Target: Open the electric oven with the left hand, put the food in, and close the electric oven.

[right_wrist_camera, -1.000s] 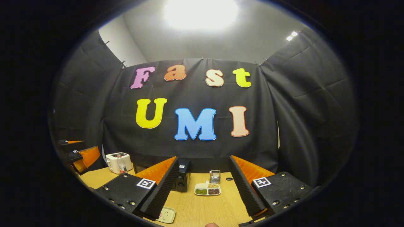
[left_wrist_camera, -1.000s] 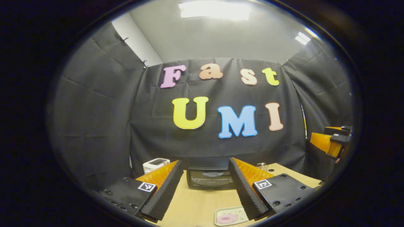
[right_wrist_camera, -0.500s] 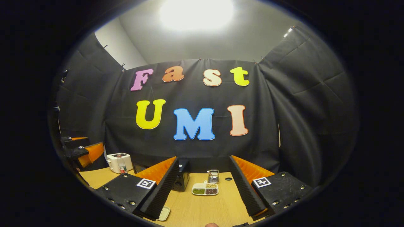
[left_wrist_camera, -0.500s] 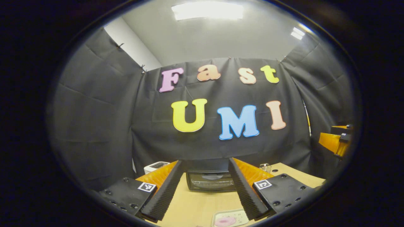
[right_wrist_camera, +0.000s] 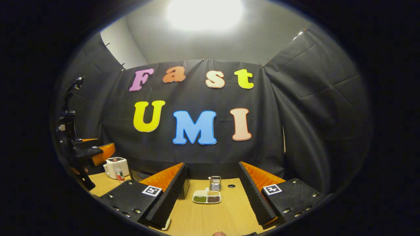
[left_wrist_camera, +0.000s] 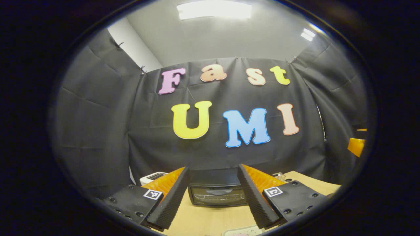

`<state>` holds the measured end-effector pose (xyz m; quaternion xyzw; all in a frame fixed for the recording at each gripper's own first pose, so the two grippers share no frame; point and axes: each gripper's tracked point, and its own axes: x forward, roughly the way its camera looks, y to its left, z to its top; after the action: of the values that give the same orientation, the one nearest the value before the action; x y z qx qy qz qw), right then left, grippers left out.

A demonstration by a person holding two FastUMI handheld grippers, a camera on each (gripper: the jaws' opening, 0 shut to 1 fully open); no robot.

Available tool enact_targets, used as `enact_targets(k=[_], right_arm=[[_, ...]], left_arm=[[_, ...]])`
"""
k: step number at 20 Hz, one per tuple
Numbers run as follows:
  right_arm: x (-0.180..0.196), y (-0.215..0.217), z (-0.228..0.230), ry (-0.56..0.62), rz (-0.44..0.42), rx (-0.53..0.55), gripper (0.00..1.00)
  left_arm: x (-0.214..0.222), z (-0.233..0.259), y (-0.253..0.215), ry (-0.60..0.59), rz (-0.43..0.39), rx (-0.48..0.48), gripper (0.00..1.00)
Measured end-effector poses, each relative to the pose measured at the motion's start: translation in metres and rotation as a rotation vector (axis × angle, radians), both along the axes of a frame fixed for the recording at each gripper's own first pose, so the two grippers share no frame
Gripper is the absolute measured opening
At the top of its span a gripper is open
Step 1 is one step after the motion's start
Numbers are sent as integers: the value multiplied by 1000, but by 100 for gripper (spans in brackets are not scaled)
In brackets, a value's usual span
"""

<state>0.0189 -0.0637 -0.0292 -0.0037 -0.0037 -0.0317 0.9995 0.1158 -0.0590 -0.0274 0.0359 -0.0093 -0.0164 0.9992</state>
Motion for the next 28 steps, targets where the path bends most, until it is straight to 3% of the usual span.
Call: enact_targets(k=[11,21,23,27,28], right_arm=[[31,22,-21,61,-111,-68,96],[40,25,-41,129,-221,-114,97],[41,25,-45,147,-231,-119,97],[43,26,-48,168,-243,-128,96],[43,26,-49,172,-245,-131,96]], left_arm=[[117,-84,-2,112,-101,-8,100],[192,-168,-20,234,-166,-15,100],[208,-187,-22,260,-161,-12,91],[219,-216,-18,308,-131,-17,96],[219,-222,-18,316,-128,-20,91]])
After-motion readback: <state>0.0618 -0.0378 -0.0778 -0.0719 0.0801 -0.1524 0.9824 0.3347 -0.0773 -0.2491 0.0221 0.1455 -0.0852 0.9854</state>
